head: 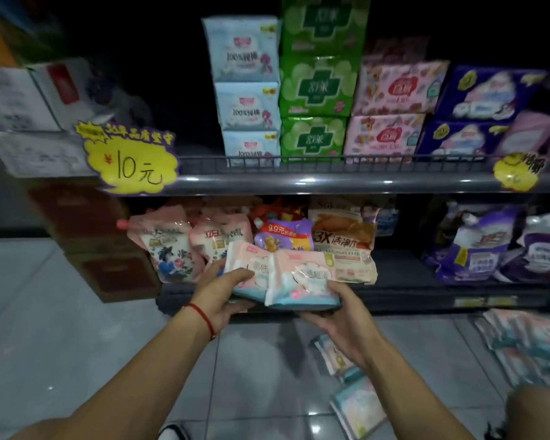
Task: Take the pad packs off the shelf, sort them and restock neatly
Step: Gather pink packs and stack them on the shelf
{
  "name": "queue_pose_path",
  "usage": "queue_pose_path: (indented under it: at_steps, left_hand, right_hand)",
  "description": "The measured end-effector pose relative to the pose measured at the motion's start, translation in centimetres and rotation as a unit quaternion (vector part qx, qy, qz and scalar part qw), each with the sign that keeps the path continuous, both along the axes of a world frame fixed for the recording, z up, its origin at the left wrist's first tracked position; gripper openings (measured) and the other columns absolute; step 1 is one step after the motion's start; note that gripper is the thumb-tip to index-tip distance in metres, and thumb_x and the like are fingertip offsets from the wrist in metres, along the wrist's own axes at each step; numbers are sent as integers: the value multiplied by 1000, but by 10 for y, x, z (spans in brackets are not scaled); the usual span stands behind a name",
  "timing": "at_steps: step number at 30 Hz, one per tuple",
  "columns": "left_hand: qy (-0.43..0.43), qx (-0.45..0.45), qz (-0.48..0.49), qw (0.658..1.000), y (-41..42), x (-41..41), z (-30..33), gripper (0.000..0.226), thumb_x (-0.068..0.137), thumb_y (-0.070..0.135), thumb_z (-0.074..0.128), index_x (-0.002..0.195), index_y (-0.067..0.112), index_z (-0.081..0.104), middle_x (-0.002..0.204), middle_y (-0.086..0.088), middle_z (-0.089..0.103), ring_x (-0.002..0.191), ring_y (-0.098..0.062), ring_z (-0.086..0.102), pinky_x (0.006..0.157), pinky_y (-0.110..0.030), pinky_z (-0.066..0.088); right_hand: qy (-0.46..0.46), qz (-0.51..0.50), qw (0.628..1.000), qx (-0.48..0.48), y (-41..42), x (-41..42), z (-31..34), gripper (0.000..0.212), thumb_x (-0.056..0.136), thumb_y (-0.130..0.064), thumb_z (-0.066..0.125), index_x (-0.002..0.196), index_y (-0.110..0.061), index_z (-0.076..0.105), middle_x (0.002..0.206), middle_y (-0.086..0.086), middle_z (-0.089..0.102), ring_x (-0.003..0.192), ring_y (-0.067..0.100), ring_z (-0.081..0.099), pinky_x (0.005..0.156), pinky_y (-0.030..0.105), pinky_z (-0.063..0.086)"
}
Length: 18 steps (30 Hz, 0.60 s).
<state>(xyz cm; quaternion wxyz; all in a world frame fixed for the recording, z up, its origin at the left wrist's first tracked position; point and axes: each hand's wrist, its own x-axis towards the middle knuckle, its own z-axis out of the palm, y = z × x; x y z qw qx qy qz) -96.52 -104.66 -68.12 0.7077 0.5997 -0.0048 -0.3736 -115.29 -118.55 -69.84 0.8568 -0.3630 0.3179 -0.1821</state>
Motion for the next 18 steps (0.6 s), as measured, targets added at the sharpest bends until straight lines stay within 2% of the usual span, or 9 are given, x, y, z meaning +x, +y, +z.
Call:
queue_pose_path:
  at_steps: [2, 5, 7, 9, 11, 14, 18]
  left_hand:
    - [30, -63, 9, 998, 5, -1, 11, 39, 89, 9, 72, 124, 22, 63, 120, -19, 70, 109, -40, 68, 79, -60, 59]
    - [51, -145, 1, 988, 9, 2, 34, 37, 92, 22, 70, 129, 23, 62, 121, -18, 71, 109, -40, 69, 82, -60, 58]
    - [31, -181, -12, 983, 10, 4, 52, 39, 94, 32, 67, 132, 23, 62, 122, -16, 71, 105, -34, 71, 74, -50, 60]
    - [14, -214, -9, 977, 11, 9, 65, 44, 96, 38, 62, 136, 20, 60, 126, -16, 69, 105, -33, 70, 71, -43, 59]
    - [2, -240, 6, 971, 13, 19, 76, 47, 94, 39, 62, 136, 18, 61, 130, -17, 67, 110, -35, 68, 76, -42, 60]
    - [-12, -251, 13, 968, 22, 36, 93, 49, 93, 41, 61, 134, 15, 64, 127, -17, 69, 108, -35, 69, 84, -43, 57]
    - [-77, -255, 32, 963, 34, 56, 109, 46, 97, 45, 58, 139, 25, 58, 129, -15, 68, 114, -38, 67, 97, -58, 52]
  right_hand:
    - [-17, -6, 998, -58, 13, 14, 26, 32, 103, -15, 54, 135, -11, 56, 123, 14, 72, 113, 28, 71, 91, 51, 60]
    - [-10, 11, 986, -164, 27, 33, 63, 31, 104, -21, 57, 134, -24, 54, 124, 7, 72, 110, 22, 72, 90, 47, 60]
    - [28, 32, 968, -249, 32, 46, 84, 28, 104, -30, 58, 131, -31, 54, 125, 2, 71, 111, 20, 71, 92, 46, 60]
    - [66, 56, 941, -328, 36, 60, 102, 28, 102, -39, 59, 129, -35, 53, 127, -5, 68, 114, 16, 67, 100, 47, 56]
    - [69, 66, 931, -352, 39, 75, 118, 34, 101, -40, 61, 133, -33, 53, 125, -10, 68, 115, 12, 66, 105, 46, 52]
    - [45, 85, 927, -363, 41, 94, 136, 42, 95, -39, 69, 134, -31, 55, 122, -11, 72, 112, 9, 69, 105, 43, 52]
    - [4, 86, 924, -372, 40, 122, 148, 50, 85, -38, 78, 130, -26, 61, 118, -7, 75, 109, 12, 72, 101, 42, 56]
